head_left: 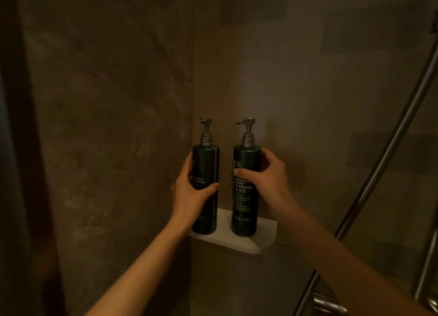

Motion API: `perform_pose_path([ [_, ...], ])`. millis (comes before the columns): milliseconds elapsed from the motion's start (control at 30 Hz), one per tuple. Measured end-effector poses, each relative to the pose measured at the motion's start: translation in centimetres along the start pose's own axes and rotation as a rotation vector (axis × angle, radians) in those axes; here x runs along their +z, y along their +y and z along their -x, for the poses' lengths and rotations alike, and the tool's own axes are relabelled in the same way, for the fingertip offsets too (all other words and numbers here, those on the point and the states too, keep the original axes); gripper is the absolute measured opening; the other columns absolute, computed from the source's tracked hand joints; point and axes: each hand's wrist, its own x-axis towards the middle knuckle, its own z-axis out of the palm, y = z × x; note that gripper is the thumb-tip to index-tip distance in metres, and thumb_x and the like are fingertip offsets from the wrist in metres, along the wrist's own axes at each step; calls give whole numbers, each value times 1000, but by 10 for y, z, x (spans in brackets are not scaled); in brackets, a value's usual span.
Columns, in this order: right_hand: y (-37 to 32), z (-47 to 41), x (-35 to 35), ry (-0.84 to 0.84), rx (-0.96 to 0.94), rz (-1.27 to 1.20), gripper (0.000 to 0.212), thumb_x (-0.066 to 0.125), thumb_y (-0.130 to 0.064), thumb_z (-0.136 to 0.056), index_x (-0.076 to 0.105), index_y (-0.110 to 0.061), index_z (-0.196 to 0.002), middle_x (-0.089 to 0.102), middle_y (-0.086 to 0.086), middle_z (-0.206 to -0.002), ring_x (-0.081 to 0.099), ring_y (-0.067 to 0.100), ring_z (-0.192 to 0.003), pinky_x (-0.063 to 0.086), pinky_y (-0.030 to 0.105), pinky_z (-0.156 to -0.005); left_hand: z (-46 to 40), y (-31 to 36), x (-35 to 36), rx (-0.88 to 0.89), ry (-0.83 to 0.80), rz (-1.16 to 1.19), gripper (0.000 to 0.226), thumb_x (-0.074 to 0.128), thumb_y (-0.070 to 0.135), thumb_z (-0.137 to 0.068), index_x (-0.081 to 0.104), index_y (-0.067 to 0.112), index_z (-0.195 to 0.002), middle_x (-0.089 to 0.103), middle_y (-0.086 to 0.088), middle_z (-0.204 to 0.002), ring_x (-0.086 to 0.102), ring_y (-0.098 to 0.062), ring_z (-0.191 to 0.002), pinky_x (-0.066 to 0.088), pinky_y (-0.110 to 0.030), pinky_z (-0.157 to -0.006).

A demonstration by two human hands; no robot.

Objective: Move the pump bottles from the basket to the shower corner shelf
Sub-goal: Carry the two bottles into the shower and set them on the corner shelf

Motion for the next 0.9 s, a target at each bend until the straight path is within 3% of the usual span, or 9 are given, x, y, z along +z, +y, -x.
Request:
perform_pose_path([
  [100, 7, -4, 5, 10, 22, 7, 66, 82, -20, -65, 53, -27, -123, 63, -7, -118, 59, 15, -108, 49, 46, -95, -5, -6, -1, -15, 7, 7, 95, 80, 14, -68, 28, 48, -139, 47, 40, -102, 46, 33, -88, 44, -1, -59],
  [167, 9, -5, 7, 12, 27, -16, 64, 81, -19, -67, 53, -26, -123, 63, -10, -113, 59, 12, -105, 49, 43, -94, -4, -9, -2, -8, 2, 0, 93, 80, 18, -69, 27, 52, -138, 48, 40, -105, 46, 31, -93, 43, -5, -68],
  [267, 14, 0, 10, 7, 3, -46, 65, 79, -17, -70, 50, -28, -127, 58, -21, -104, 56, 1, -97, 47, 31, -87, 5, -15, -1, -2, 2, -14, 89, 78, 25, -72, 26, 52, -138, 45, 34, -117, 48, 15, -108, 42, -22, -92],
  [367, 33, 17, 12, 18, -13, -6, 68, 78, -17, -71, 46, -29, -130, 56, -22, -112, 53, -3, -100, 42, 20, -82, 21, -25, -1, 5, 15, -64, 89, 77, 24, -73, 25, 49, -141, 41, 34, -118, 46, -2, -118, 42, -32, -98],
  [500, 70, 44, 14, 16, 41, 132, 75, 80, -22, -69, 42, -27, -134, 53, -7, -131, 52, 9, -115, 45, 30, -93, 42, -40, -1, 15, 38, -139, 92, 77, 24, -72, 21, 55, -138, 38, 33, -119, 44, 2, -117, 42, -27, -96],
  [800, 90, 32, 31, -2, 33, 192, 74, 80, -31, -68, 44, -27, -132, 55, -6, -128, 53, 8, -113, 45, 27, -89, 38, -52, 1, 16, 143, -262, 90, 75, 22, -75, 21, 41, -145, 43, 7, -135, 38, 2, -118, 32, -17, -92],
  [900, 91, 27, 39, 0, 27, 189, 71, 79, -28, -69, 45, -28, -131, 56, -7, -128, 53, 8, -113, 45, 26, -89, 35, -54, -1, 12, 170, -291, 89, 74, 20, -76, 23, 36, -146, 44, 3, -136, 39, 0, -116, 33, -21, -94],
])
